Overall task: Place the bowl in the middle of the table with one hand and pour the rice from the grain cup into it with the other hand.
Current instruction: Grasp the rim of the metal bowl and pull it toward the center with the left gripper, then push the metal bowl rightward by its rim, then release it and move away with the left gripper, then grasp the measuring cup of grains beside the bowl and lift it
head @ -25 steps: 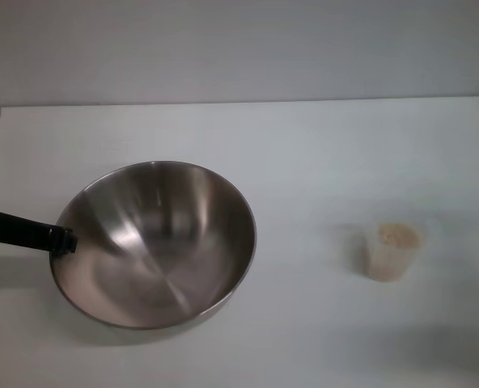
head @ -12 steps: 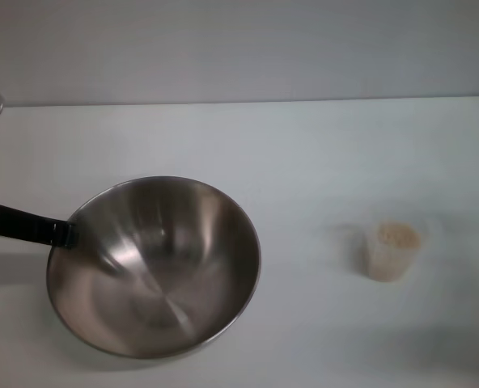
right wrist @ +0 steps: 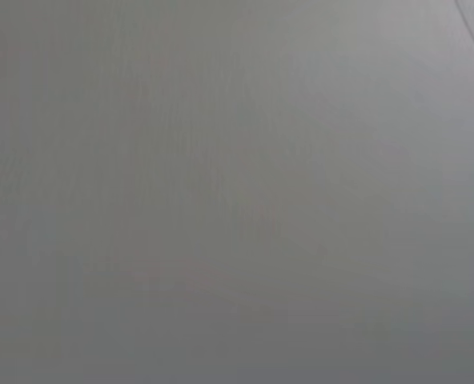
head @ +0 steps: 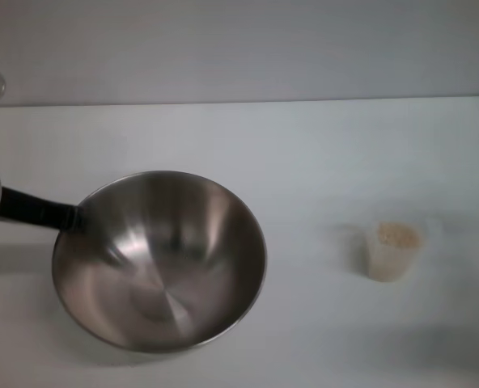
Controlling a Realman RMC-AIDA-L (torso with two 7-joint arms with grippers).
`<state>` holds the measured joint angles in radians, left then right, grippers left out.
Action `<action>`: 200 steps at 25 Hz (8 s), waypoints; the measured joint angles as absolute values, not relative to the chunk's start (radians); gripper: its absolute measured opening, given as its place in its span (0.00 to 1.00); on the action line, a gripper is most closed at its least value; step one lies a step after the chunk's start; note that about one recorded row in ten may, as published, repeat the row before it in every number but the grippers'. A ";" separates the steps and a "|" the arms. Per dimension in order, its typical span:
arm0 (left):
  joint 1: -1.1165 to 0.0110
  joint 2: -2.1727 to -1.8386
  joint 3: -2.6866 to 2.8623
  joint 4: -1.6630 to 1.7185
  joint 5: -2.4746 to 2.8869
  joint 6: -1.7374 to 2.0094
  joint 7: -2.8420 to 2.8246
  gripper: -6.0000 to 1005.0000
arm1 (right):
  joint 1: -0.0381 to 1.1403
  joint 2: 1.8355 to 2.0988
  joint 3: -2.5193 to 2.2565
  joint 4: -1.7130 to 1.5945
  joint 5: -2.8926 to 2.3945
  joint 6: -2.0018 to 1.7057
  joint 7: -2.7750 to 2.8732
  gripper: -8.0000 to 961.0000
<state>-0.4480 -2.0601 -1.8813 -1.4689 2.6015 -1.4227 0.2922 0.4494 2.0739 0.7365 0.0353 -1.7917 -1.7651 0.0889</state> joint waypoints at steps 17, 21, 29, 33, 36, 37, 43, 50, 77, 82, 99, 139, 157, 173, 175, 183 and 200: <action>-0.636 -2.059 -1.964 -1.355 2.511 -1.439 0.327 0.05 | 0.458 2.071 0.738 0.031 -1.792 -1.738 0.089 0.55; -0.687 -2.062 -1.964 -1.306 2.482 -1.420 0.328 0.05 | 0.460 2.070 0.738 0.029 -1.791 -1.737 0.089 0.55; -0.778 -2.067 -1.936 -1.149 2.459 -1.354 0.347 0.05 | 0.468 2.068 0.738 0.029 -1.790 -1.726 0.089 0.55; -0.803 -2.067 -1.920 -1.099 2.457 -1.320 0.354 0.05 | 0.471 2.066 0.738 0.029 -1.790 -1.726 0.089 0.55; -0.807 -2.067 -1.913 -1.087 2.457 -1.306 0.354 0.05 | 0.472 2.066 0.738 0.029 -1.790 -1.726 0.089 0.55; -0.807 -2.067 -1.913 -1.087 2.457 -1.306 0.354 0.05 | 0.472 2.066 0.738 0.028 -1.790 -1.725 0.089 0.55; -0.807 -2.065 -1.906 -1.069 2.458 -1.273 0.360 0.05 | 0.473 2.066 0.738 0.021 -1.790 -1.726 0.089 0.55; -0.801 -2.065 -1.885 -1.047 2.465 -1.245 0.377 0.05 | 0.473 2.066 0.738 0.019 -1.790 -1.733 0.089 0.55; -0.801 -2.065 -1.878 -0.975 2.467 -1.169 0.425 0.05 | 0.467 2.067 0.738 0.018 -1.790 -1.741 0.089 0.55; -0.802 -2.065 -1.877 -0.973 2.467 -1.161 0.431 0.05 | 0.466 2.069 0.738 0.018 -1.790 -1.749 0.089 0.56; -0.815 -2.060 -1.878 -0.948 2.467 -1.139 0.433 0.09 | 0.465 2.070 0.738 0.018 -1.790 -1.761 0.089 0.55; -0.272 -2.059 -1.276 -0.813 2.515 1.045 0.127 0.30 | 0.440 2.075 0.732 0.014 -1.791 -1.788 0.087 0.55; -0.240 -2.038 -1.435 -0.574 2.888 1.185 -0.413 0.30 | 0.138 2.087 0.454 0.247 -1.832 -1.781 -0.026 0.55; -0.248 -2.051 -1.439 -0.559 2.889 1.193 -0.323 0.30 | 0.046 2.089 0.248 0.323 -1.825 -1.572 -0.055 0.55; -0.248 -2.051 -1.439 -0.561 2.889 1.193 -0.323 0.30 | 0.051 2.088 0.243 0.323 -1.826 -1.544 -0.055 0.55; -0.249 -2.053 -1.443 -0.564 2.888 1.196 -0.319 0.30 | 0.083 2.087 0.239 0.318 -1.827 -1.474 -0.056 0.55; -0.256 -2.057 -1.443 -0.568 2.889 1.197 -0.318 0.30 | 0.127 2.085 0.238 0.316 -1.829 -1.387 -0.080 0.56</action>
<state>-0.2561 -2.0571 -1.4435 -0.5685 2.8885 1.1969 -0.3178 0.1273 2.0847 0.2378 0.3160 -1.8285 -1.3869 -0.0798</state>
